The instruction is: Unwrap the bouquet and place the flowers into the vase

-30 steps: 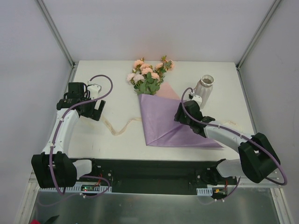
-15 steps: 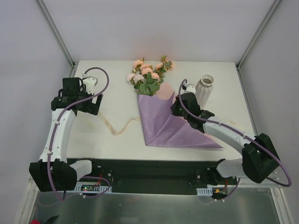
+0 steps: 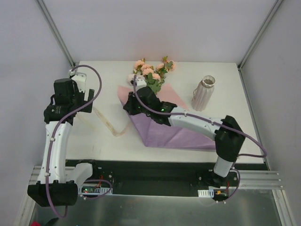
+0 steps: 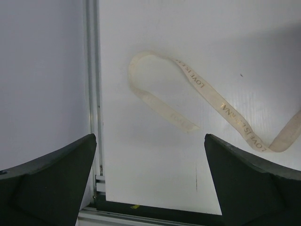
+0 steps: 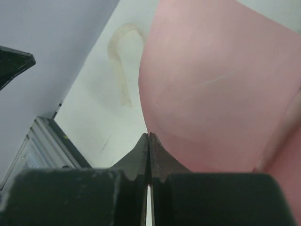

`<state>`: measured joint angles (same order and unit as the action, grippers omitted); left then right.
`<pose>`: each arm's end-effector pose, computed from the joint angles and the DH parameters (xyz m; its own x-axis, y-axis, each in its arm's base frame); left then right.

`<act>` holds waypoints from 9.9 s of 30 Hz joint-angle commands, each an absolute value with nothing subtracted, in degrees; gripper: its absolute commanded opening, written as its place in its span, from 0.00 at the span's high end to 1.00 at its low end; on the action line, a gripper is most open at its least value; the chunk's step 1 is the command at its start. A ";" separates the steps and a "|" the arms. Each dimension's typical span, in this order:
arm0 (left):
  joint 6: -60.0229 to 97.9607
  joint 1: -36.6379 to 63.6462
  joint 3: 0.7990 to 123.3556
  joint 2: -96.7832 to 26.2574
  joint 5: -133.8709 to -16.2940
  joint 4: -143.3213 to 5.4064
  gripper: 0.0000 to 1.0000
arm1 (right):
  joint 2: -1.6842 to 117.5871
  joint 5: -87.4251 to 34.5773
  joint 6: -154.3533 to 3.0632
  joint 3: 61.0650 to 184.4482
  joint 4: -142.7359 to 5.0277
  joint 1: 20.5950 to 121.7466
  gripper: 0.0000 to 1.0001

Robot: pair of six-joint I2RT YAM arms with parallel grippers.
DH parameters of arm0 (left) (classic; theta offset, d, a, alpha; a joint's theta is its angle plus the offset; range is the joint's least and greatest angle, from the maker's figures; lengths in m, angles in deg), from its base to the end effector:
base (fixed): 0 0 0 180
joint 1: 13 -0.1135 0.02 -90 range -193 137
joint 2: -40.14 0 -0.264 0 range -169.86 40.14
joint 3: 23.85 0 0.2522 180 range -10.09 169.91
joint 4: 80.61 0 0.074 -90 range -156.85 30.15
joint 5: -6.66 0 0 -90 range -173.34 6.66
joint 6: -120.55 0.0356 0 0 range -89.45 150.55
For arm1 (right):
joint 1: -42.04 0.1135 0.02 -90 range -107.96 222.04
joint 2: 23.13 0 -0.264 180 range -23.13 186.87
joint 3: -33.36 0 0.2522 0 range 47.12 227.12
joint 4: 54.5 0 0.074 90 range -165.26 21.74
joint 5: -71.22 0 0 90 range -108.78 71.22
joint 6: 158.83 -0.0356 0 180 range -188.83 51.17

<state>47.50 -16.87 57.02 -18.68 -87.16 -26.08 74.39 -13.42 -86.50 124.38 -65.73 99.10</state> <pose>0.2088 0.0165 0.3752 -0.5485 0.2545 -0.7965 0.0381 0.9592 0.2802 0.2254 0.3418 0.3134 -0.3967 -0.0565 -0.9162 -0.6998 0.6646 0.2620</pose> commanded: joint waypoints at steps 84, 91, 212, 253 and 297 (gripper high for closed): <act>64.12 5.20 92.04 -80.89 -47.48 -12.89 0.99 | 34.26 -31.27 -87.99 98.54 -77.40 74.74 0.29; 63.33 6.42 87.47 -72.11 -46.17 -12.89 1.00 | 34.53 -29.51 -85.45 100.56 -78.89 74.30 0.31; 55.42 -7.63 53.01 -41.95 -69.28 -17.64 0.11 | 75.76 6.70 -74.46 120.17 -77.58 84.75 1.00; 57.80 -7.72 53.19 -41.33 -72.09 -17.46 0.10 | 105.36 -11.14 -65.93 149.34 -98.76 77.46 0.65; 52.96 -11.15 56.88 -34.21 -65.94 -16.40 0.06 | 47.10 3.80 -28.23 126.32 -33.99 68.87 0.99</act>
<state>54.95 -10.08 54.24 -36.10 -69.24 -16.83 50.17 -4.22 -38.42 129.23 -44.16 73.00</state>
